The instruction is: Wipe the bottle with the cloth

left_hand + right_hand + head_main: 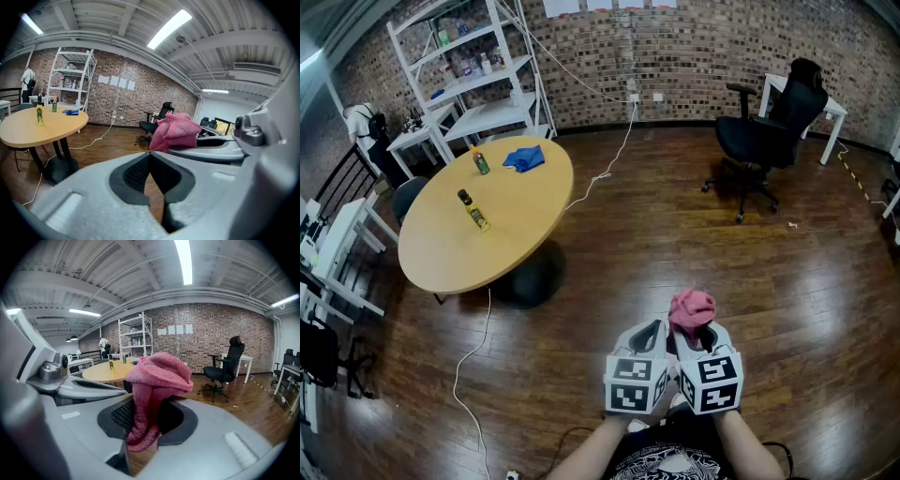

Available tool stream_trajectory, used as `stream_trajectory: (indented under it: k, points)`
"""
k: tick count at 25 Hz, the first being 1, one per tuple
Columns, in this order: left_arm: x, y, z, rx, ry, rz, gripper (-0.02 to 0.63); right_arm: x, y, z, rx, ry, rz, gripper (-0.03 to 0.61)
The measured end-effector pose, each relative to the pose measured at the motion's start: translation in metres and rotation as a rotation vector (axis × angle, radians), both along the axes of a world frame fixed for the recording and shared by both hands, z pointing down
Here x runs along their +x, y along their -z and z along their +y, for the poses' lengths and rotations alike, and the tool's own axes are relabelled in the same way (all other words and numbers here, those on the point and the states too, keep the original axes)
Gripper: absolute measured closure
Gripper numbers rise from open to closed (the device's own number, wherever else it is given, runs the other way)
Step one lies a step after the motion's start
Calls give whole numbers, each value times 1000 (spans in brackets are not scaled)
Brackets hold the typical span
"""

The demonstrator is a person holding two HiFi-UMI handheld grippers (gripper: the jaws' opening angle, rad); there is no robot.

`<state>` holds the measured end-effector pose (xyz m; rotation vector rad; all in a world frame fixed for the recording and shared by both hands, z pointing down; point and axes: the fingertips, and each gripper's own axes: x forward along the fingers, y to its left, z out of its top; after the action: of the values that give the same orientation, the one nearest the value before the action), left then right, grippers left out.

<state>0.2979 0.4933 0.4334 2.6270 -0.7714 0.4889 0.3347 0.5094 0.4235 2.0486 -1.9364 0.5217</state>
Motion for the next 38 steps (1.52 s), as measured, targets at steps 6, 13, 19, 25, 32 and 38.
stream_trajectory:
  k: [6,13,19,25,32,38]
  points:
    - [-5,7,-20,5,14,3,611,-6,3,-22,4,20,-1,469]
    - [8,2,-75,29,26,-23,611,11,-5,-80,28,25,-26,469]
    - [48,4,-149,36,46,-30,611,51,-3,-152,34,38,-36,469]
    - [100,5,-216,26,64,-34,611,103,-1,-218,25,54,-37,469]
    - [143,3,-275,39,92,-49,611,149,0,-277,32,76,-37,468]
    - [150,1,-308,41,127,-54,611,158,-5,-310,29,107,-42,468]
